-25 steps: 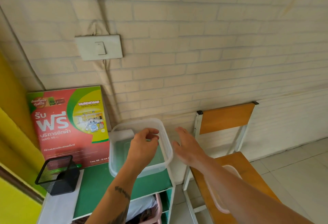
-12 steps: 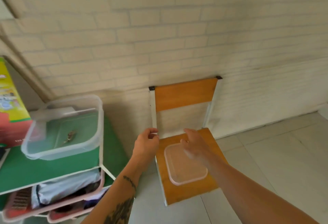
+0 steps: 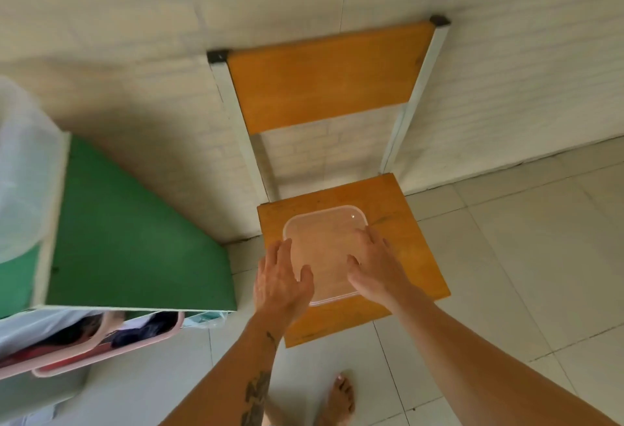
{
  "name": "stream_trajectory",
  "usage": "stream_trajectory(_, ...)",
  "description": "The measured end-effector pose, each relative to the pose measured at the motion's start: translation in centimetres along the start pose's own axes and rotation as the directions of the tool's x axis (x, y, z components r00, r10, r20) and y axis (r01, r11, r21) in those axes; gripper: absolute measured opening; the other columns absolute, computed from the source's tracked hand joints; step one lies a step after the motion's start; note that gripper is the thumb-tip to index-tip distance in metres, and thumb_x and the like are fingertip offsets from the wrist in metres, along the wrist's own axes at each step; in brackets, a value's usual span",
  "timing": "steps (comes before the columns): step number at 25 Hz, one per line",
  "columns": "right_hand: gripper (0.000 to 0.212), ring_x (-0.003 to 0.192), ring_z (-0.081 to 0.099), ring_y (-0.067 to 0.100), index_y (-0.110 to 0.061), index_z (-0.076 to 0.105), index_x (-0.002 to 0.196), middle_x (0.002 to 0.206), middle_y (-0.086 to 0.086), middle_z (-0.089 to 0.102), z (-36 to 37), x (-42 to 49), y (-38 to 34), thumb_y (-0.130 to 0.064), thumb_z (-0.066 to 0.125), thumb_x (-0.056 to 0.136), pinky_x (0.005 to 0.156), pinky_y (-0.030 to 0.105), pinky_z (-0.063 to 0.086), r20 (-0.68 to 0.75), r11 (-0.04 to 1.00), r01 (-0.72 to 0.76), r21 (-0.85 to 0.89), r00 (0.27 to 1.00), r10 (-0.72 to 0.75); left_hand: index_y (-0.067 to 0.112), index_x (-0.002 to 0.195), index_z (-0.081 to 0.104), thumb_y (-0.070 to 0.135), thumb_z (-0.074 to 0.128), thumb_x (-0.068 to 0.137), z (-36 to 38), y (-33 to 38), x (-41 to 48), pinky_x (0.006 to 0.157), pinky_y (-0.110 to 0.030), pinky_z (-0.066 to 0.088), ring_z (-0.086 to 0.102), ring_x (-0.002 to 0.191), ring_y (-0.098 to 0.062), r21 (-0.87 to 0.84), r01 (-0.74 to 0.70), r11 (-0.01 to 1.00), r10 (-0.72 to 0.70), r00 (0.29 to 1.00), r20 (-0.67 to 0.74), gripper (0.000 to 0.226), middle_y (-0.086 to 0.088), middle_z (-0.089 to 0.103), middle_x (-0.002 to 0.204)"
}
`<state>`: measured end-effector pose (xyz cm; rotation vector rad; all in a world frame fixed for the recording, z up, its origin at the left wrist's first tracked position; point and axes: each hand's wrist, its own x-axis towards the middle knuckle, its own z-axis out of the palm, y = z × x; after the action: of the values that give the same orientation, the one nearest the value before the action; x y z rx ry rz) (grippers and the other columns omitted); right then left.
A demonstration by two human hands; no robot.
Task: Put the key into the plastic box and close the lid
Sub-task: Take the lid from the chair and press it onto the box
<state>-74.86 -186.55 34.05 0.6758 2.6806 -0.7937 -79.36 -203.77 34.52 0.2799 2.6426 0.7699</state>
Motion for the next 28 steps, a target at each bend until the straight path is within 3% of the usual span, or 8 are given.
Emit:
stream_trajectory(4,0.056,0.143,0.022,0.032,-0.023,0.025,0.144,0.156,0.005,0.021,6.3,5.0,4.5,-0.032,0.049,0.094,0.113,0.051,0.033,-0.09,0.995,0.025,-0.102,0.995,-0.034,0.022,0.152,0.012,0.051,0.036,0.09,8.4,-4.3,3.4,0.116,-0.049,0.03,0.021,0.145,-0.03,0.202,0.014,0.979,-0.013,1.0,-0.008,0.073,-0.008,0.012,0.163)
stream_trajectory(8,0.063,0.149,0.004,0.037,-0.025,0.012,0.151,0.163,0.012,0.004,9.9,7.4,7.9,-0.037,0.042,0.097,0.12,0.052,0.014,-0.104,0.989,-0.036,-0.143,0.994,0.021,0.023,0.152,0.01,0.053,0.038,0.087,12.3,-5.7,4.6,0.113,-0.051,0.035,0.018,0.145,-0.03,0.203,0.027,0.979,-0.027,1.0,-0.001,0.078,-0.006,0.008,0.163)
stream_trajectory(13,0.063,0.143,0.019,0.041,-0.025,0.02,0.145,0.159,0.015,0.007,11.4,7.5,8.5,-0.038,0.049,0.091,0.112,0.057,0.031,-0.075,0.994,-0.038,-0.099,0.997,0.03,0.022,0.15,0.022,0.048,0.046,0.084,13.2,-5.9,5.2,0.107,-0.053,0.04,0.019,0.14,-0.034,0.187,0.043,0.981,-0.043,0.999,-0.005,0.076,-0.01,0.01,0.161)
stream_trajectory(17,0.049,0.14,0.022,0.041,-0.024,0.035,0.139,0.158,0.014,0.011,10.3,6.4,7.4,-0.032,0.045,0.092,0.11,0.057,0.035,-0.093,0.998,-0.07,0.006,0.993,0.07,0.019,0.147,0.033,0.042,0.05,0.081,12.0,-5.1,5.0,0.106,-0.057,0.04,0.022,0.138,-0.037,0.07,0.054,0.996,-0.055,0.999,0.001,0.072,-0.013,0.019,0.159)
stream_trajectory(23,0.053,0.136,0.03,0.041,-0.023,0.041,0.143,0.157,0.021,0.021,5.0,1.9,2.3,-0.038,0.041,0.092,0.109,0.055,0.033,-0.268,0.993,-0.093,-0.074,0.961,0.07,0.009,0.132,0.057,0.028,0.052,0.079,6.3,-2.1,2.2,0.094,-0.051,0.044,0.044,0.117,-0.041,-0.043,-0.015,0.999,0.001,0.957,-0.289,0.056,-0.023,0.047,0.141)
stream_trajectory(28,0.056,0.133,0.035,0.041,-0.022,0.044,0.142,0.155,0.022,0.026,-3.5,-3.5,-4.4,-0.038,0.039,0.089,0.105,0.054,0.035,-0.359,0.995,-0.04,-0.088,0.933,0.006,0.014,0.133,0.056,0.007,0.055,0.086,-3.7,2.8,-1.1,0.1,-0.041,0.038,0.04,0.121,-0.033,-0.224,-0.084,0.971,-0.014,0.914,-0.404,0.047,-0.014,0.046,0.141)
